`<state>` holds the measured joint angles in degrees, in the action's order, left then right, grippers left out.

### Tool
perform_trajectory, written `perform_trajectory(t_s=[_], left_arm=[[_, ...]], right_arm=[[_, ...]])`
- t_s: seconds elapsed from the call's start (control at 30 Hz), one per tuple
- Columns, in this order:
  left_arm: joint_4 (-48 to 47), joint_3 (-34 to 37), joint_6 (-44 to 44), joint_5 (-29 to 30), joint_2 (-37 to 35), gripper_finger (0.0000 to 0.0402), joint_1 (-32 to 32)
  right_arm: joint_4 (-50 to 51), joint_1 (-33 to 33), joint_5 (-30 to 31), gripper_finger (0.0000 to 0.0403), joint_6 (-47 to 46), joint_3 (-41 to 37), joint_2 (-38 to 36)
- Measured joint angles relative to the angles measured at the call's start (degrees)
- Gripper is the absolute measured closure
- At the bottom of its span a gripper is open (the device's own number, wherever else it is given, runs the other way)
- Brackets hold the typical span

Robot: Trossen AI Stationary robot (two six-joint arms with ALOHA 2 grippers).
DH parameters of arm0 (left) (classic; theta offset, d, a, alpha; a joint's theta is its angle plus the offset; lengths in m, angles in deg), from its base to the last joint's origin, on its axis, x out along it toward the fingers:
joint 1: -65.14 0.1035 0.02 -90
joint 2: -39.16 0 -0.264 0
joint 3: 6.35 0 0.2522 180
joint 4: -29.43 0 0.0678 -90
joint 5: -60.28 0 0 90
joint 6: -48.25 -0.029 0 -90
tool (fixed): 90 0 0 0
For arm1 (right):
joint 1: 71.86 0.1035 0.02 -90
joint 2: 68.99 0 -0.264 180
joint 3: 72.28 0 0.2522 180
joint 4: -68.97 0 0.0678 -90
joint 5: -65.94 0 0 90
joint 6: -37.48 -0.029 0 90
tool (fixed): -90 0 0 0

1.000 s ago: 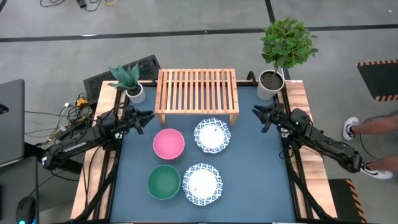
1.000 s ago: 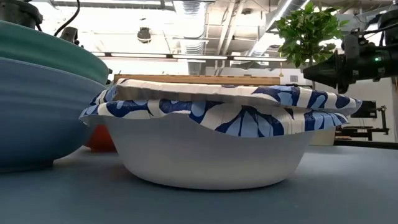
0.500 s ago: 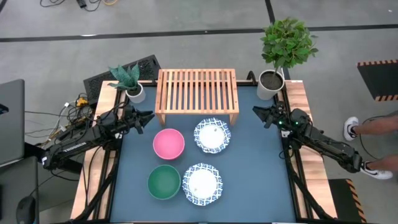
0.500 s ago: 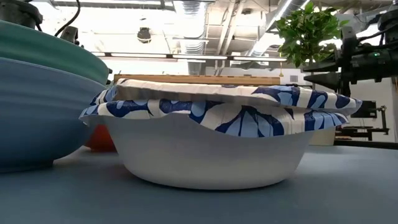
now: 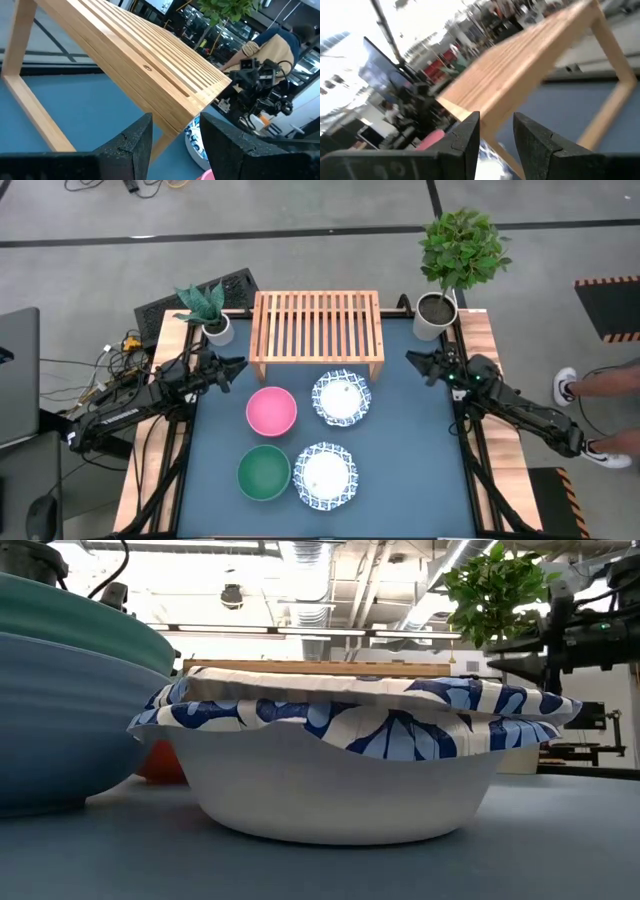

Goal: Place and stack bowls onto a shelf
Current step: Put the pink bowl on the shelf

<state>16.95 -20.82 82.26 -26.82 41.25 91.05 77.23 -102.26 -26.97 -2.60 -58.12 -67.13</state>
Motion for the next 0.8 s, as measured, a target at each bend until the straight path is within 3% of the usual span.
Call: perform_trajectory(t_s=[0.33,0.53,0.8], left_arm=[[-0.07,0.01,1.92,-2.31,0.00,0.0251,0.00],[0.32,0.00,0.61,-5.23,0.00,0.0249,-0.01],[5.39,-0.68,3.86,-8.97,0.00,0.0213,0.00]], right_arm=[[-1.93,0.69,-0.80,0.0260,1.54,0.02,0.01],[-3.48,4.07,-7.94,0.0260,2.47,0.02,0.01],[-4.66,9.90,-7.94,0.0260,0.02,0.04,0.01]])
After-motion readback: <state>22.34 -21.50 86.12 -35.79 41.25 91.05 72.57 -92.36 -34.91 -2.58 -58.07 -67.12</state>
